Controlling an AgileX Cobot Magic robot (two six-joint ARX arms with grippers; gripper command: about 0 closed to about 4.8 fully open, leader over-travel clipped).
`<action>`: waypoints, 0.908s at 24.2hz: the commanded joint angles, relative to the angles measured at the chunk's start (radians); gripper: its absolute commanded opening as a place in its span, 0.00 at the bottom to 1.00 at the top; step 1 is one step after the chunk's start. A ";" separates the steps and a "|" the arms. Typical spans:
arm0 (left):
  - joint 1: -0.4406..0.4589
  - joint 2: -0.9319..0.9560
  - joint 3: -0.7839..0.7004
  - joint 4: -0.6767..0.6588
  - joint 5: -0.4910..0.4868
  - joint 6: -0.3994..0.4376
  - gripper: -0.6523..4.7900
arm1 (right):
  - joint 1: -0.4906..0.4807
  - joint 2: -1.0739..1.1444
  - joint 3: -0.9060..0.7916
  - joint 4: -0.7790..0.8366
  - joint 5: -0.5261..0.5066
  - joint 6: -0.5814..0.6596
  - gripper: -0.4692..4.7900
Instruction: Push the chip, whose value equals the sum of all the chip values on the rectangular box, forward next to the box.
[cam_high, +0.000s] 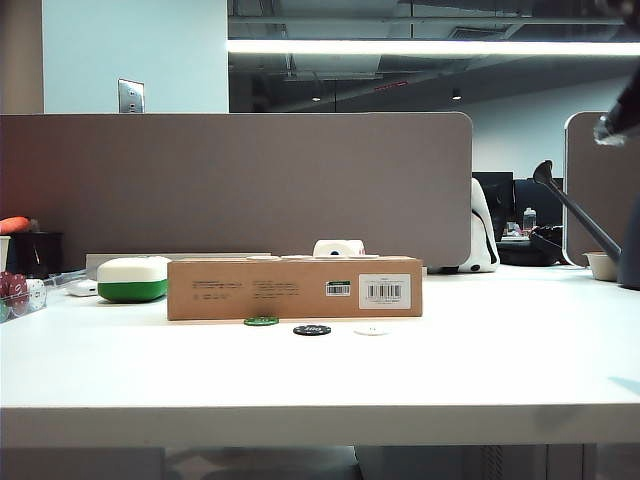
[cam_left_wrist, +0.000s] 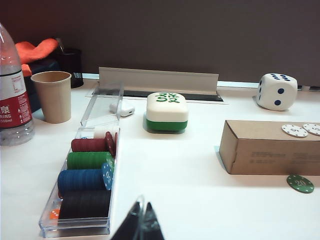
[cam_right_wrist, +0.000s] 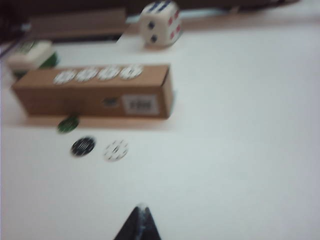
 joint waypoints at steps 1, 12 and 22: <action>-0.001 0.000 0.004 0.012 0.001 0.000 0.11 | -0.053 -0.050 -0.077 0.165 -0.004 -0.045 0.08; -0.001 0.000 0.004 0.013 0.001 0.000 0.11 | -0.281 -0.331 -0.219 0.201 -0.087 -0.166 0.08; -0.001 0.000 0.004 0.013 0.000 0.000 0.11 | -0.395 -0.501 -0.312 0.164 -0.162 -0.192 0.08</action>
